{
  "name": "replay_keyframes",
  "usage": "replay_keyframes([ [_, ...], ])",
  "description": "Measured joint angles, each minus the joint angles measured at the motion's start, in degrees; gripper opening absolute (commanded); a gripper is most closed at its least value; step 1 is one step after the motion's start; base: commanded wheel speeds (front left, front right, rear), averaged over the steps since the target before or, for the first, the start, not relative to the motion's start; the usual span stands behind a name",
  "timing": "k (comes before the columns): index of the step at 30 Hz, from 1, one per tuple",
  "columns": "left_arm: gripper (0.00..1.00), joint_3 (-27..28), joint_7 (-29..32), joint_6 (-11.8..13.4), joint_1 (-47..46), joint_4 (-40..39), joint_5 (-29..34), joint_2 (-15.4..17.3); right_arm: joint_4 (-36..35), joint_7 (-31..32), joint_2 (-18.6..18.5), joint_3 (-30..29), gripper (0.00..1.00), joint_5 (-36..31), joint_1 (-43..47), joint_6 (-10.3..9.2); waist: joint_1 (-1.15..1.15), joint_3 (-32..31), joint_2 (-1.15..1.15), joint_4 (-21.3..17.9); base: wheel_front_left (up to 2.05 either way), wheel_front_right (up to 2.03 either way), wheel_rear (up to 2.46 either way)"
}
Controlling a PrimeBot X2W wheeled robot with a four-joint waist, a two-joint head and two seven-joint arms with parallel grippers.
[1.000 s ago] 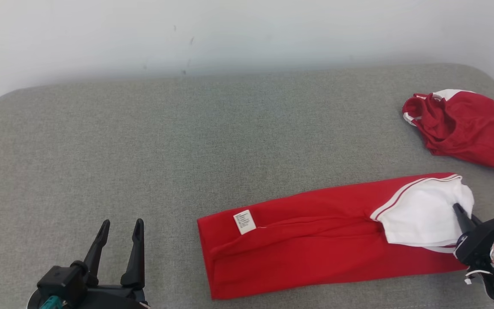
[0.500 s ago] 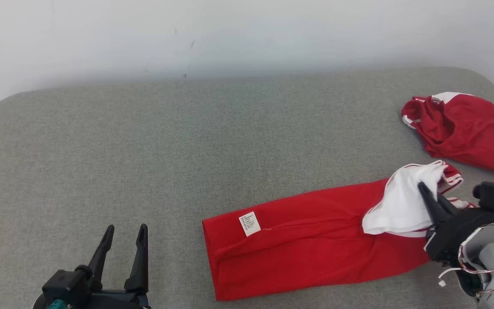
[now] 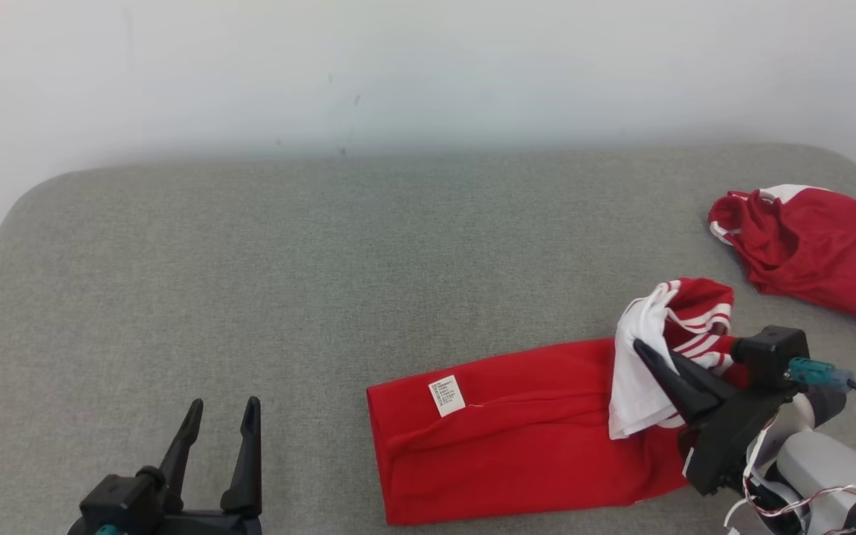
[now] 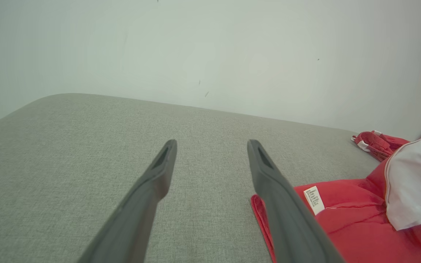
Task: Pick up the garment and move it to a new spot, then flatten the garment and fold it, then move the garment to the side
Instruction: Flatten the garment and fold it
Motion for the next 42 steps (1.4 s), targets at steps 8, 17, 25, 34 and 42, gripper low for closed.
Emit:
replay_keyframes([
  [8, 1.0, -0.21, 0.0, -0.05, 0.62, 0.15, 0.15, -0.38, -3.65, 2.63, 0.91, 2.36, 0.0, -1.2, 1.12, 0.0, 0.0, -0.26, 0.0, 1.75, 0.0, 0.0, 0.0],
  [17, 1.0, -0.74, 0.0, -0.57, 0.53, 0.49, 0.23, -1.05, -4.24, 7.16, 4.12, 4.61, 0.0, -1.29, 0.87, -0.43, 0.0, -0.16, 0.0, 4.88, 0.0, 0.0, 0.0],
  [25, 1.0, -0.85, 0.0, -1.01, 0.48, 1.08, 1.09, -1.3, -2.59, 10.96, 7.39, 5.8, 0.0, -1.16, -1.01, -0.56, 0.01, -0.01, 0.0, 7.46, 0.0, 0.0, 0.0],
  [34, 1.0, -0.81, 0.0, -1.29, 0.41, 1.53, 1.31, -1.38, 0.34, 14.74, 9.96, 7.76, 0.0, -0.99, -1.82, -0.56, 0.01, -0.04, 0.0, 9.58, 0.0, 0.0, 0.0],
  [42, 1.0, -0.36, 0.0, -1.47, 0.37, 1.53, 1.31, -1.32, 2.59, 16.41, 12.39, 8.86, 0.37, -0.63, -2.98, -0.49, 0.01, -0.04, 0.0, 10.5, 0.0, 0.0, 0.0],
])
